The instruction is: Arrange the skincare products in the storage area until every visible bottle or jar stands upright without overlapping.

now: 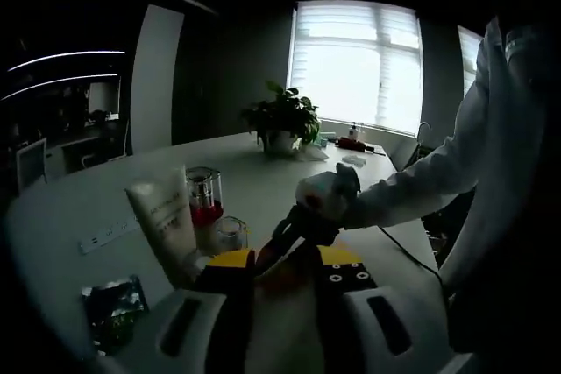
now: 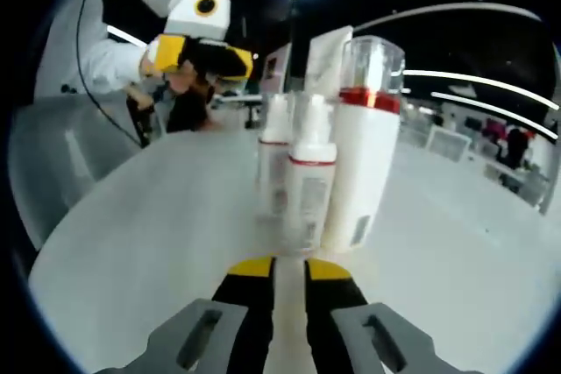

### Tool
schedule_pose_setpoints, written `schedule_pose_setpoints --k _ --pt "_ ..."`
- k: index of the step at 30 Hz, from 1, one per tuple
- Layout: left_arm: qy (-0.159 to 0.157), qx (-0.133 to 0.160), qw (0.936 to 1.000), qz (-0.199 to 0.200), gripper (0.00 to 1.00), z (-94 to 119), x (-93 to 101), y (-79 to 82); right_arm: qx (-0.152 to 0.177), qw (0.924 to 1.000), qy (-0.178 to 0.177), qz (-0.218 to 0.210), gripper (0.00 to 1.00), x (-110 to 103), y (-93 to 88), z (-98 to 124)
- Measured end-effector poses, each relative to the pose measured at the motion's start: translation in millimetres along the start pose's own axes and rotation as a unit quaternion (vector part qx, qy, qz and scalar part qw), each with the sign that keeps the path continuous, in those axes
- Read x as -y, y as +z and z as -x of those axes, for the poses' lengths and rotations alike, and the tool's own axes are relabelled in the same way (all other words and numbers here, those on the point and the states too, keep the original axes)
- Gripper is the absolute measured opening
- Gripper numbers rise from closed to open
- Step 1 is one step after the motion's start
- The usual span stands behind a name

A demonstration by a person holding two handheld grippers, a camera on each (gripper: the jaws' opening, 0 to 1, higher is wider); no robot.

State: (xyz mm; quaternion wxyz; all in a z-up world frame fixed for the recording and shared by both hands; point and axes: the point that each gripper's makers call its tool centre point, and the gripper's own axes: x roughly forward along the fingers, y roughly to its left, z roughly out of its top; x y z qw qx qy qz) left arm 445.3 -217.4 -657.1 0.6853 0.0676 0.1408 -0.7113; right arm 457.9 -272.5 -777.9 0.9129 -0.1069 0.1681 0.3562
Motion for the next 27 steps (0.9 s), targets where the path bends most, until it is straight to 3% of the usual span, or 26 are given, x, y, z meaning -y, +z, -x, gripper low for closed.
schedule_pose_setpoints --k 8,11,19,27 --pt "0.038 -0.022 0.9989 0.018 0.23 11 -15.2 -28.1 0.002 0.9999 -0.014 0.003 0.04 -6 1.1 2" --pt "0.052 -0.026 0.9978 0.032 0.23 7 -23.3 -39.1 -0.005 0.9998 -0.021 0.000 0.04 -7 -2.7 1" --pt "0.090 -0.071 0.9928 0.034 0.21 -6 -41.9 -72.8 -0.003 0.9991 -0.043 -0.002 0.08 -12 -1.4 0" --pt "0.114 -0.083 0.9893 0.037 0.18 -11 -49.9 -83.4 -0.007 0.9972 -0.073 -0.011 0.07 -5 -2.2 1"
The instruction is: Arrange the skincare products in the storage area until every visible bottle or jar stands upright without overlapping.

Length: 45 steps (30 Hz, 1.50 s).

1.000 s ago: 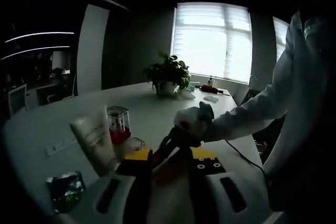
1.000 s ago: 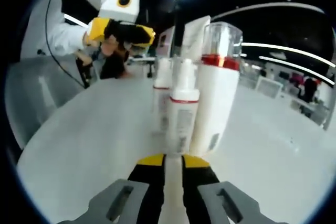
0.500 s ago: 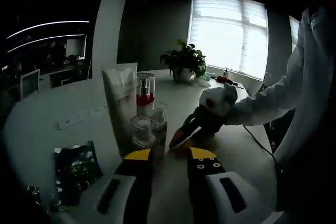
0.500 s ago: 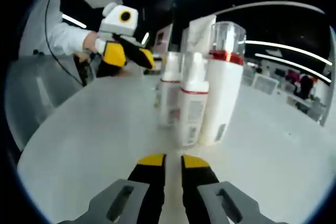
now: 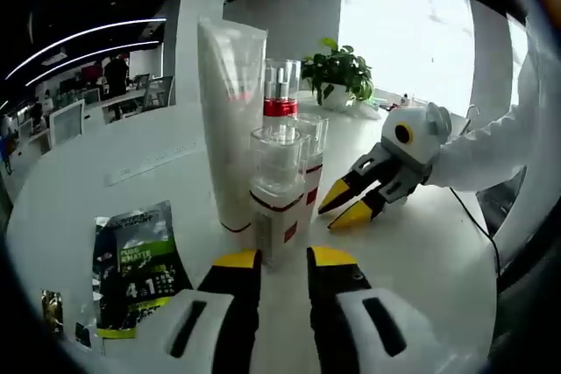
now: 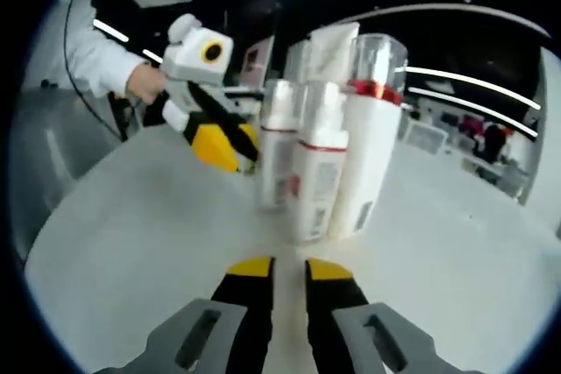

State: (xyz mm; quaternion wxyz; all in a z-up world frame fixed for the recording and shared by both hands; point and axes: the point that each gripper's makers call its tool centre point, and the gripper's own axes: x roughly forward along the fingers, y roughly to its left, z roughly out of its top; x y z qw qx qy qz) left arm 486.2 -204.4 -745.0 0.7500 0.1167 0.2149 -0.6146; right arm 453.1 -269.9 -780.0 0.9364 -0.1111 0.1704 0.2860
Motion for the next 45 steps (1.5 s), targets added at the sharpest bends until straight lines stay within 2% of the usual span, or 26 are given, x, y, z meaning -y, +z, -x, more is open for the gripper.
schedule_pose_setpoints --k 11,19,45 --pt "0.001 -0.018 0.9998 -0.002 0.16 -9 -7.0 -14.8 0.001 1.0000 0.000 0.000 0.05 -4 0.6 -1" --pt "0.010 -0.009 0.9999 0.004 0.14 -13 -13.2 -12.1 0.007 1.0000 -0.004 -0.005 0.05 1 2.8 0" --pt "0.001 -0.007 1.0000 0.001 0.12 -21 -14.1 -10.5 0.006 1.0000 -0.001 -0.003 0.05 2 4.4 -5"
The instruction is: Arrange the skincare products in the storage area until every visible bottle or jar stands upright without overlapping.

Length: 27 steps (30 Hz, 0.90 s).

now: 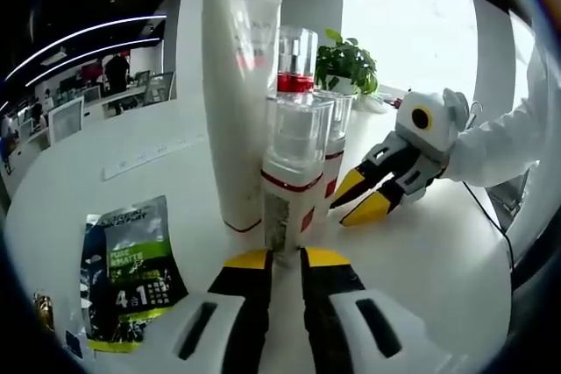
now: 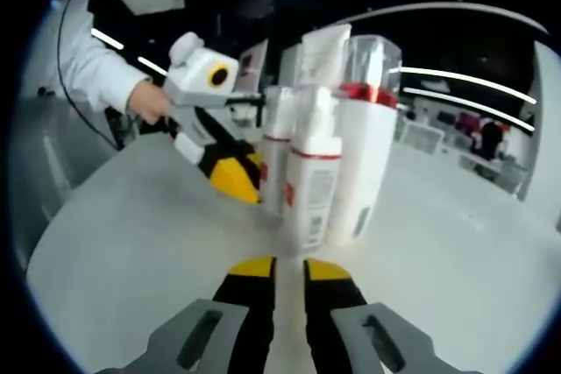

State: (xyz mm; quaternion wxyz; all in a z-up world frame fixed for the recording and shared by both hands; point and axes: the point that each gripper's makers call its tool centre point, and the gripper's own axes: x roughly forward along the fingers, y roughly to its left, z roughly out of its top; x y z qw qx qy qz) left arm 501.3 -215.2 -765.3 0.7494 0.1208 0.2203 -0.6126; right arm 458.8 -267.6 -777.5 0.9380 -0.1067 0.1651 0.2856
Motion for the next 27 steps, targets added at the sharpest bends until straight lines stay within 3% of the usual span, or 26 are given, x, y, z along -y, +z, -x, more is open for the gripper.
schedule_pose_setpoints --k 14,27 --pt "-0.003 -0.001 1.0000 0.000 0.12 -4.2 -0.3 1.3 -0.005 1.0000 -0.001 0.008 0.05 1.0 0.1 -0.3" --pt "-0.002 -0.015 0.9999 -0.009 0.16 4.8 3.2 1.0 -0.030 0.9993 -0.018 -0.014 0.10 1.2 -1.5 6.9"
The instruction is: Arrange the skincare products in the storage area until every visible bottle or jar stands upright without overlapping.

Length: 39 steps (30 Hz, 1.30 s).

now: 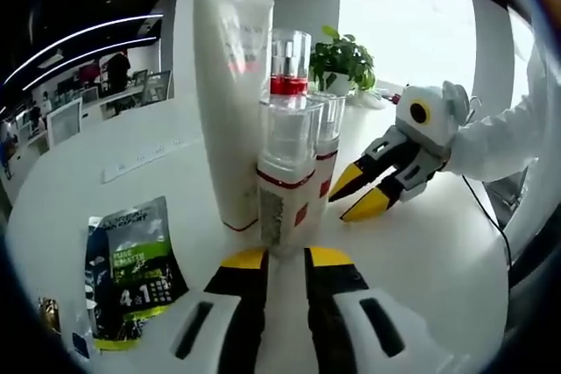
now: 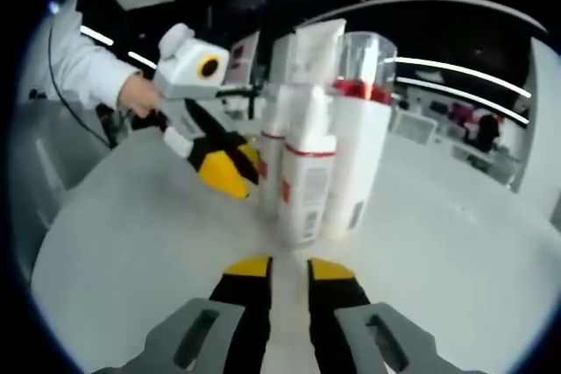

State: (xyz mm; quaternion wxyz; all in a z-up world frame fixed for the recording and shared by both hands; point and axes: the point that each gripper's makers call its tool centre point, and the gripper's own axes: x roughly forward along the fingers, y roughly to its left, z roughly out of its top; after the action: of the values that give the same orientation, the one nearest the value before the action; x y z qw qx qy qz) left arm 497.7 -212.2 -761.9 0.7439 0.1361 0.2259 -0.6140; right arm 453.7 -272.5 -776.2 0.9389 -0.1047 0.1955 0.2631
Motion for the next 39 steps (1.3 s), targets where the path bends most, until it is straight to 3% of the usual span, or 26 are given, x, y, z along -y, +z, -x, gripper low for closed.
schedule_pose_setpoints --k 6,14,18,22,25,30,33,39 --pt "-0.010 -0.012 0.9997 -0.018 0.19 11 9.8 0.2 -0.006 0.9999 -0.003 -0.015 0.21 -6 4.0 5" --pt "0.004 -0.018 0.9997 -0.014 0.26 32 8.8 5.7 -0.034 0.9988 -0.014 -0.031 0.30 -14 9.4 15" --pt "0.026 -0.022 0.9993 -0.018 0.31 45 5.7 6.8 -0.023 0.9980 -0.014 -0.057 0.33 -19 19.1 22" --pt "0.028 -0.029 0.9990 -0.020 0.35 55 7.5 5.1 -0.033 0.9980 -0.014 -0.051 0.41 -25 24.1 27" --pt "0.022 -0.031 0.9991 -0.021 0.38 69 13.1 7.3 -0.052 0.9978 0.009 -0.041 0.46 -38 27.4 31" --pt "0.007 -0.038 0.9992 -0.007 0.47 88 27.8 8.5 -0.057 0.9975 0.001 -0.041 0.59 -48 42.4 41" --pt "0.015 -0.041 0.9990 -0.013 0.51 103 35.3 9.4 -0.056 0.9972 -0.005 -0.050 0.66 -51 50.8 49" --pt "0.033 -0.041 0.9986 0.002 0.61 133 31.2 9.6 -0.072 0.9964 -0.007 -0.046 0.77 -62 56.9 61"
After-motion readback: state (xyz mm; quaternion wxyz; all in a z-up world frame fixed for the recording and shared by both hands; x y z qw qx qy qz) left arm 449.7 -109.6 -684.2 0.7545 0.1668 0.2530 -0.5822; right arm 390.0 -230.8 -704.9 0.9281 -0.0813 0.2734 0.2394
